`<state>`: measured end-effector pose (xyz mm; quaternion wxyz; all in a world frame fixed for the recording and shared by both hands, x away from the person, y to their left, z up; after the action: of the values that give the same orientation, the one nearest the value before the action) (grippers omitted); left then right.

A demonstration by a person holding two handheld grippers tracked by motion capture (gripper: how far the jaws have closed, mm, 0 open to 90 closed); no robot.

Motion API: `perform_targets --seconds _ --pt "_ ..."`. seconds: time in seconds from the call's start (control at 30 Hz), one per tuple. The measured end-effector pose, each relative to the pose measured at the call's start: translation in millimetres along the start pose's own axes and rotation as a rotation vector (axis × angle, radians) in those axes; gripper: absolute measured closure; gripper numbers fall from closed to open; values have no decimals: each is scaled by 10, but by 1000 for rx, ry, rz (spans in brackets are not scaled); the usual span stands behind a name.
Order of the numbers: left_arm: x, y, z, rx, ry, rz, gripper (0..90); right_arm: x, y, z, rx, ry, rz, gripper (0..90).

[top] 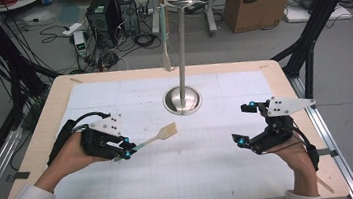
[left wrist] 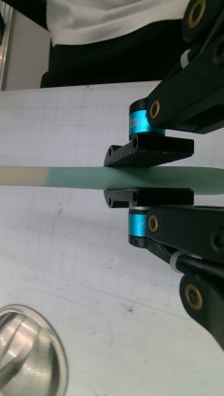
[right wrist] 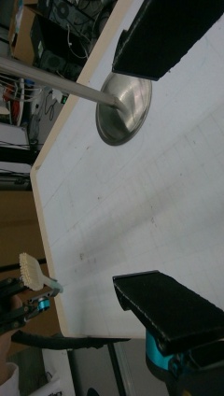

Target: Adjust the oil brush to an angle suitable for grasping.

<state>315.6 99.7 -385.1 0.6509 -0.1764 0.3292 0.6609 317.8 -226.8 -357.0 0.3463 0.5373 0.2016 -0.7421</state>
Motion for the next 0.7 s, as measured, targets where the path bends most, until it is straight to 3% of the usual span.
perform_targets --seconds 0.07,0.13,0.23,0.4,0.53,0.7 --pt "-103 -11 -124 17 16 -12 789 -8 -15 3 -4 -3 8 4" --pt "-181 -41 -263 26 -5 -35 789 -9 -28 2 -7 -9 24 4" --pt "-274 -89 -471 46 -22 -39 788 -3 -34 11 -8 -17 35 4" --pt "-350 -166 -797 75 -74 -52 788 22 -29 31 -18 -26 36 4" --pt "-400 -226 -1043 92 -81 -52 788 58 -13 43 -24 -41 40 4" --pt "-467 -287 -1280 100 -91 -55 788 94 44 80 8 -44 31 4"
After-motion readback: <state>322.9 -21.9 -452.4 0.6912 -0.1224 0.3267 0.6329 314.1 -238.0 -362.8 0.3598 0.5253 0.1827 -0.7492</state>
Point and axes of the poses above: each handheld gripper's, and its own axes: z roughly backward along the jaws, x roughly out of its underside, y roughly to its right, the point moved 8 cm from there along -z, roughly forward along the jaws, and after that the axes turned 15 degrees about x, right-handed, at the moved point
